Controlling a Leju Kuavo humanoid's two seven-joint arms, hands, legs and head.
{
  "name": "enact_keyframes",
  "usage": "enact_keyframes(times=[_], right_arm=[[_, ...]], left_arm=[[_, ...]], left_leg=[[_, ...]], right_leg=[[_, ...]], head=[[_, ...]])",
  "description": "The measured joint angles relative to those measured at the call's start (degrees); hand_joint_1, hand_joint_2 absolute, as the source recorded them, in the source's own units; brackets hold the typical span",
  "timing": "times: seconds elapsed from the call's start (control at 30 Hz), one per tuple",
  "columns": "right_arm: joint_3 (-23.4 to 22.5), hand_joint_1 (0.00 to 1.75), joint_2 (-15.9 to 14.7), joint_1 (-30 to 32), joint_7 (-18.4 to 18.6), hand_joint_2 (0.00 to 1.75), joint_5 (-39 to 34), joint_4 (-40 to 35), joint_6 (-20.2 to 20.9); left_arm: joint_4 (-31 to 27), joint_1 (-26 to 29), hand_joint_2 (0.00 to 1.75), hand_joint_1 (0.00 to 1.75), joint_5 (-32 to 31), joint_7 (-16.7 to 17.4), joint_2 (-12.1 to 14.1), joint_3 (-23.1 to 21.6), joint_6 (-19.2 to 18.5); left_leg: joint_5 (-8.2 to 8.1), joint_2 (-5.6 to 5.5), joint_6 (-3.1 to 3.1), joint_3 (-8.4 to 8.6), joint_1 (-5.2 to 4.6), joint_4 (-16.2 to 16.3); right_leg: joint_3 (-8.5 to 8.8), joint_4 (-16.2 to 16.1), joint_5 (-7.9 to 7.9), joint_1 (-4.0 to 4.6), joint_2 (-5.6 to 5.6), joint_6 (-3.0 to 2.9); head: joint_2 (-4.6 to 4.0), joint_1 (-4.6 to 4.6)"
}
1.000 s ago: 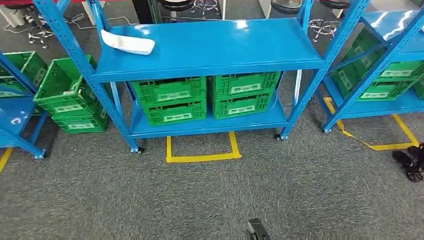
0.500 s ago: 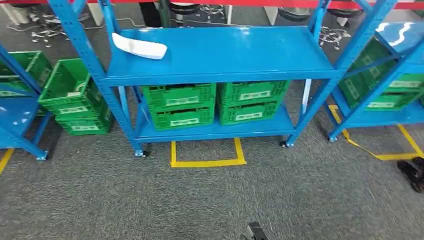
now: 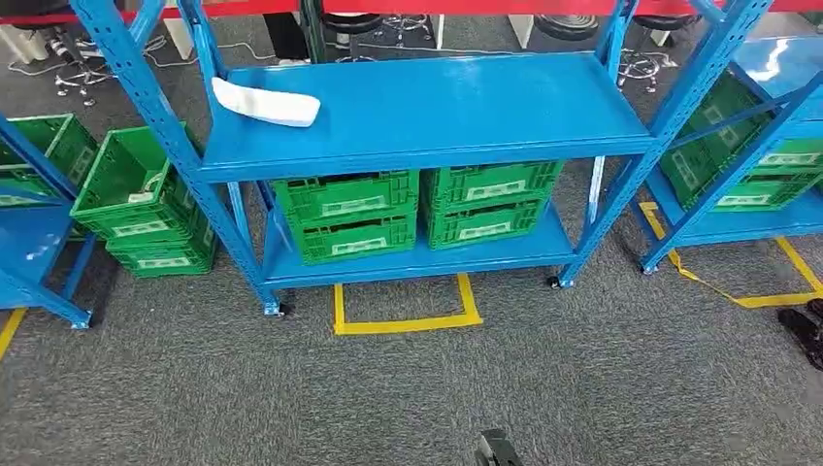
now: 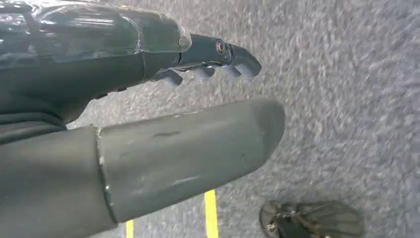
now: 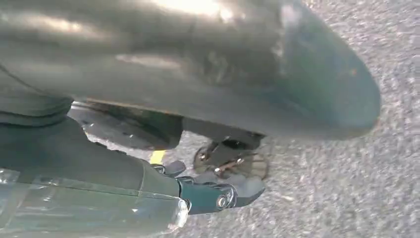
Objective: Take the parts from the cabinet and place them on the table.
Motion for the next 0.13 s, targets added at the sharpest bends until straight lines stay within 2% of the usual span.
enact_keyframes(times=[0.03, 0.07, 0.1, 0.13], right_arm=[[0.0, 0.00, 0.0, 0.0, 0.0, 0.00, 0.0, 0.0, 0.0], [0.0, 0.00, 0.0, 0.0, 0.0, 0.00, 0.0, 0.0, 0.0], [0.0, 0.00, 0.0, 0.1, 0.0, 1.75, 0.0, 0.0, 0.0], [0.0, 0.00, 0.0, 0.2, 0.0, 1.75, 0.0, 0.0, 0.0]], left_arm=[[0.0, 0.0, 0.00, 0.00, 0.0, 0.0, 0.1, 0.0, 0.1], [0.0, 0.1, 0.00, 0.00, 0.0, 0.1, 0.1, 0.0, 0.1], [0.0, 0.1, 0.00, 0.00, 0.0, 0.1, 0.1, 0.0, 0.2], [0.0, 0.1, 0.00, 0.00, 0.0, 0.1, 0.1, 0.0, 0.2]], left_leg=[[-0.15, -0.04, 0.85, -0.04, -0.12, 0.3], [-0.07, 0.06, 1.08, -0.06, 0.05, 0.1], [-0.08, 0.02, 1.11, -0.06, 0.04, 0.1], [-0.08, -0.01, 1.12, -0.07, -0.07, 0.1]], right_leg=[[0.03, -0.2, 0.08, 0.00, 0.01, 0.13], [0.11, 0.0, -0.54, -0.04, 0.09, -0.58], [0.11, -0.1, -0.13, -0.02, 0.09, -1.50], [0.11, -0.1, -0.04, 0.02, 0.06, -2.04]], head=[[-0.02, 0.40], [0.00, 0.83], [0.00, 0.90], [0.00, 1.29]])
